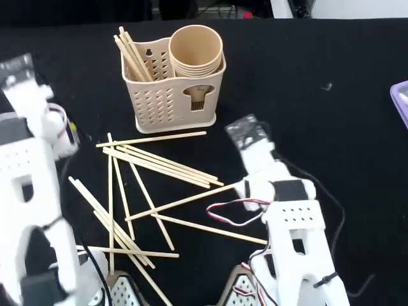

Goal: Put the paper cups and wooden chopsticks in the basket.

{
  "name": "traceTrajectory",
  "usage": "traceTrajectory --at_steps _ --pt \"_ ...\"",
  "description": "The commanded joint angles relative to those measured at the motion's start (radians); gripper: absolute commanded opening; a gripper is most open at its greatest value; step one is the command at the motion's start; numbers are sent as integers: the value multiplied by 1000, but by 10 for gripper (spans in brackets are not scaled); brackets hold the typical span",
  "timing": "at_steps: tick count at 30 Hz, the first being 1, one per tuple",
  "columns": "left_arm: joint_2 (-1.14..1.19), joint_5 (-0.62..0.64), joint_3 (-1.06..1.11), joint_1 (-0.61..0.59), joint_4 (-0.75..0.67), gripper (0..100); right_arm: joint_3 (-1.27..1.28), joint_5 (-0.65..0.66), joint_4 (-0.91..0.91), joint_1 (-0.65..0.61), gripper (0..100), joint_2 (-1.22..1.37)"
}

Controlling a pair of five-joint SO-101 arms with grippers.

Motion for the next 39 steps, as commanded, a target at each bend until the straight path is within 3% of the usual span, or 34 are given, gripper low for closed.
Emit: traceTrajectory --at_steps 1,4,9,14,18,27,39 --pt "-184 -11 341 -5 -265 123 -73 101 115 -127 206 -38" --pt "-284 -11 524 -7 -413 124 -77 135 173 -288 208 -36" --pt "-333 -2 575 -25 -414 123 -71 114 169 -577 191 -27" --pt "-324 69 607 -84 -446 126 -70 29 92 -690 270 4" --pt "-295 81 627 -127 -493 124 -107 37 57 -729 317 125" --pt "-219 120 619 -133 -506 123 -220 222 -32 -732 317 475" --pt "-218 124 619 -133 -503 123 -369 264 -84 -618 305 750"
